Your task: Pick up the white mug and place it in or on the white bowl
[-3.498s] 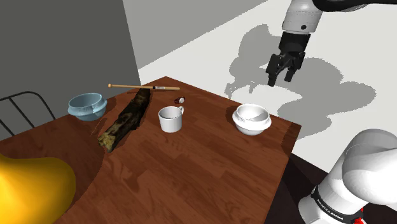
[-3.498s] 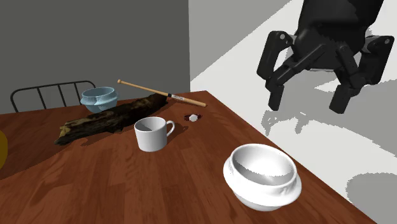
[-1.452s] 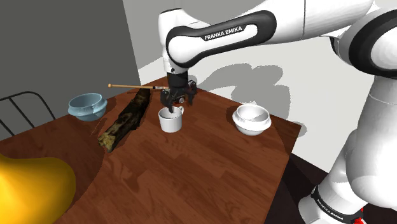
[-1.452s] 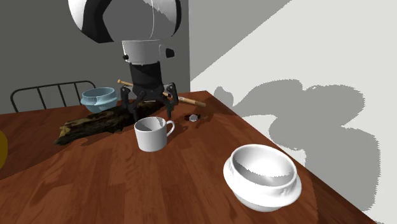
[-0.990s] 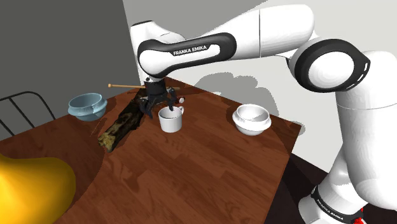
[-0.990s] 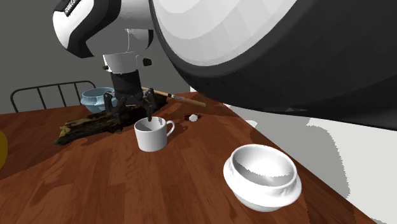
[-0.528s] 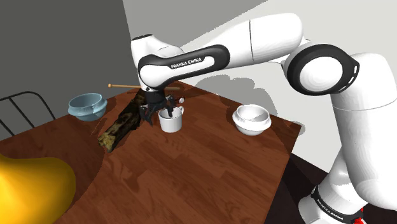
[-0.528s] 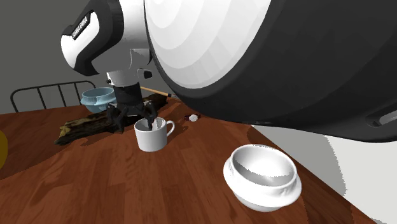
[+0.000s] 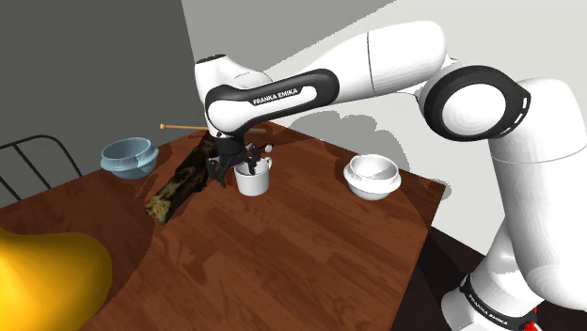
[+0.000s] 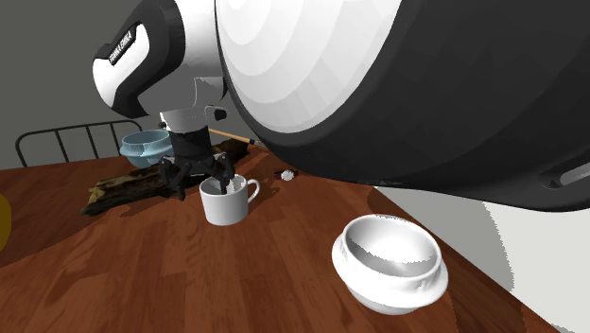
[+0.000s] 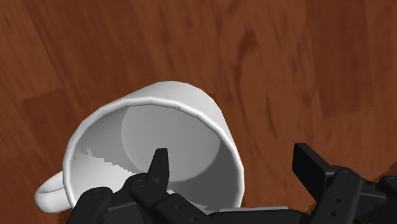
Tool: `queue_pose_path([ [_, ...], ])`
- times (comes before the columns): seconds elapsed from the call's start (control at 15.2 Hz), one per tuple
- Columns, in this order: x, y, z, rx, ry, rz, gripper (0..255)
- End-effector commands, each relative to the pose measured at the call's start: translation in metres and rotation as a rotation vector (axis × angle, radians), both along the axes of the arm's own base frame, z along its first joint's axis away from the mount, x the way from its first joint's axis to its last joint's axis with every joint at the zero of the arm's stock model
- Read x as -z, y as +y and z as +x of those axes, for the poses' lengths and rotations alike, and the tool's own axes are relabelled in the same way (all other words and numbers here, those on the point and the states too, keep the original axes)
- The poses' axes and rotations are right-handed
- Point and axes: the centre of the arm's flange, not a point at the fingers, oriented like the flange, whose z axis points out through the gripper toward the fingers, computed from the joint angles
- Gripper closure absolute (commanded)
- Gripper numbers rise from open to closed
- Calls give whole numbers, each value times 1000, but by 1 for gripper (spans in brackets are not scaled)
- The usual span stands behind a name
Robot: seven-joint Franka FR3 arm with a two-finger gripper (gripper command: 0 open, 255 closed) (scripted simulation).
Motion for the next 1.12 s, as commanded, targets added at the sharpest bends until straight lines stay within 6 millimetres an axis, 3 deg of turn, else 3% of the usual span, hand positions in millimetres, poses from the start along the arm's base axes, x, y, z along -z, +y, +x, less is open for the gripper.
queue_pose_path([
  [0.0, 0, 0, 0, 0, 0, 0, 255],
  [0.59, 0, 0, 0, 0, 0, 0, 255],
  [1.06, -37, 0, 0, 0, 0, 0, 255],
])
